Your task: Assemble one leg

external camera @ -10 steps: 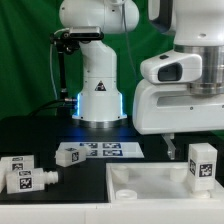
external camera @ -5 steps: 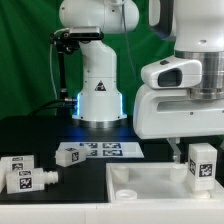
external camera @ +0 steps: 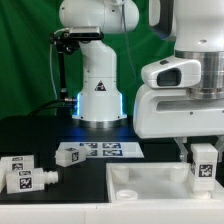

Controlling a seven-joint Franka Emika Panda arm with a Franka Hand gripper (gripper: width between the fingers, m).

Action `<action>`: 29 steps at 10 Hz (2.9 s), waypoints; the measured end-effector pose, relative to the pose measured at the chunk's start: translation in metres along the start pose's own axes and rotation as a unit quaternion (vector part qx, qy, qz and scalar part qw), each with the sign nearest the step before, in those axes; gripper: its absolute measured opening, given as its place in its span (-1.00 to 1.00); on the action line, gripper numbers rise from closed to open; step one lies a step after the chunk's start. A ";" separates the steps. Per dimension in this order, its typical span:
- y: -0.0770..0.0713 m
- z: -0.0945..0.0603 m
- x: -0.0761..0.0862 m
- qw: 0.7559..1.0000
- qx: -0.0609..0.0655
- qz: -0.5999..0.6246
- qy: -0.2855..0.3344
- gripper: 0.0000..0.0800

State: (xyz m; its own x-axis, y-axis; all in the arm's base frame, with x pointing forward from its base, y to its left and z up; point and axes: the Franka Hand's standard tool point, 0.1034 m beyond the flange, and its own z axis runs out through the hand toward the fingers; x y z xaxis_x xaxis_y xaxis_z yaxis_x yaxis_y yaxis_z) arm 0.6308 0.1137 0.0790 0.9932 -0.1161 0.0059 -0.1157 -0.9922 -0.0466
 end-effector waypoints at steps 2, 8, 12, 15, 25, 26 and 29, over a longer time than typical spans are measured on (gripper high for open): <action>-0.001 0.001 -0.003 0.992 0.003 0.128 0.015 -0.29; 0.000 0.000 0.005 0.904 0.040 0.426 -0.011 -0.29; 0.000 0.000 0.007 0.784 0.057 0.617 -0.023 -0.29; -0.002 0.001 0.007 0.784 0.058 0.618 -0.020 0.10; 0.003 -0.003 0.011 1.000 0.006 -0.005 0.017 0.62; 0.002 -0.004 0.012 1.000 0.009 0.008 0.018 0.62; 0.001 -0.003 0.012 0.998 0.011 0.059 0.017 -0.30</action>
Offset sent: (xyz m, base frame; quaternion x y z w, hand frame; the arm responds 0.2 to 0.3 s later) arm 0.0172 0.0032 0.0006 0.0268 -0.0700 0.3932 0.9164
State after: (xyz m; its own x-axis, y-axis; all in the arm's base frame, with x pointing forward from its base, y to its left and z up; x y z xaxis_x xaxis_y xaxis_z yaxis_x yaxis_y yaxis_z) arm 0.6422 0.1114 0.0825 0.9716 -0.2344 0.0328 -0.2317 -0.9702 -0.0708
